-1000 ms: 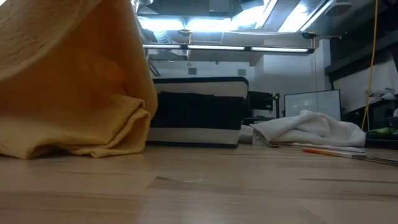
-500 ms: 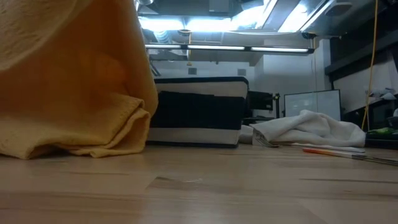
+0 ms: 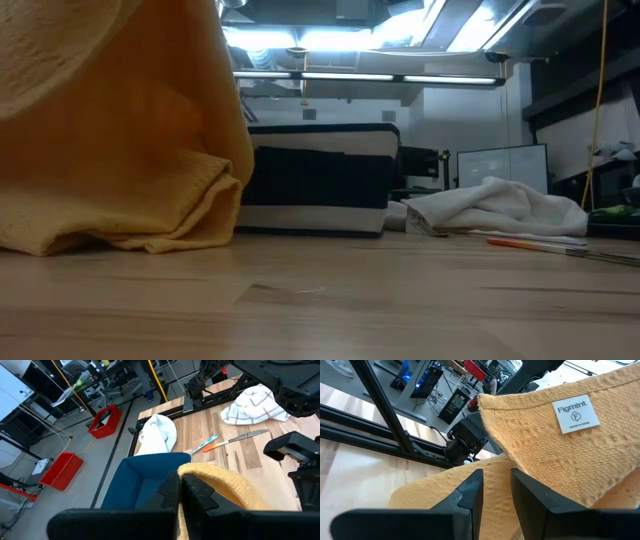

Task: Fold towel
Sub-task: Fold the yellow towel

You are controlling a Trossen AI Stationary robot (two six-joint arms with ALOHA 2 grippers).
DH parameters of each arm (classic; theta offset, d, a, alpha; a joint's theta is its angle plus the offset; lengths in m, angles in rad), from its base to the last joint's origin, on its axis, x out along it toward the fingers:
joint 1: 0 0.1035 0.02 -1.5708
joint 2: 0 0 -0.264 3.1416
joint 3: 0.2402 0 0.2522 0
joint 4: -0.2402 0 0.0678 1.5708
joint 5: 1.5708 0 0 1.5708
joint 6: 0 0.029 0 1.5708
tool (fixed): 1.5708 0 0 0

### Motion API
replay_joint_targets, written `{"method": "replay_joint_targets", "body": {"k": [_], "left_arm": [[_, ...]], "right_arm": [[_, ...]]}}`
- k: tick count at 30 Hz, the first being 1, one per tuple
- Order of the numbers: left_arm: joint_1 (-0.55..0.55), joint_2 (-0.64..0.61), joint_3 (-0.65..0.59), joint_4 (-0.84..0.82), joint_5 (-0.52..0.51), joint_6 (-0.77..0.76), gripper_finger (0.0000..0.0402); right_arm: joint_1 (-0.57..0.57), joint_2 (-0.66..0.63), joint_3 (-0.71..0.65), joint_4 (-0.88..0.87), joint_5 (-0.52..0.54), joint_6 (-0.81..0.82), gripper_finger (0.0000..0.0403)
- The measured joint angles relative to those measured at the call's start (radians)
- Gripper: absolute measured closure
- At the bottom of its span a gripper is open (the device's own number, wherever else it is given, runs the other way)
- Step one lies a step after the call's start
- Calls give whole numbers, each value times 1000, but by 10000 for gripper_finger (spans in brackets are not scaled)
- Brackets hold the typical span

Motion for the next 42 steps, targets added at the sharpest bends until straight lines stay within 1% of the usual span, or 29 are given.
{"method": "replay_joint_targets", "body": {"k": [7,10,19,24,29,38,42], "left_arm": [[0,0,0,0,0,-12,400],[0,0,0,0,0,-4,400],[0,0,0,0,0,2,400],[0,0,0,0,0,1,400],[0,0,0,1,0,-2,400],[0,0,0,111,0,1,400],[0,0,0,126,0,9,400]], "right_arm": [[-7,0,0,4,0,0,301],[0,0,0,28,0,-1,301],[14,0,0,27,0,0,301],[22,0,0,23,0,85,301],[27,2,0,-9,6,82,301],[-16,1,0,-7,-18,82,301],[-27,2,0,-6,-14,80,301]]}}
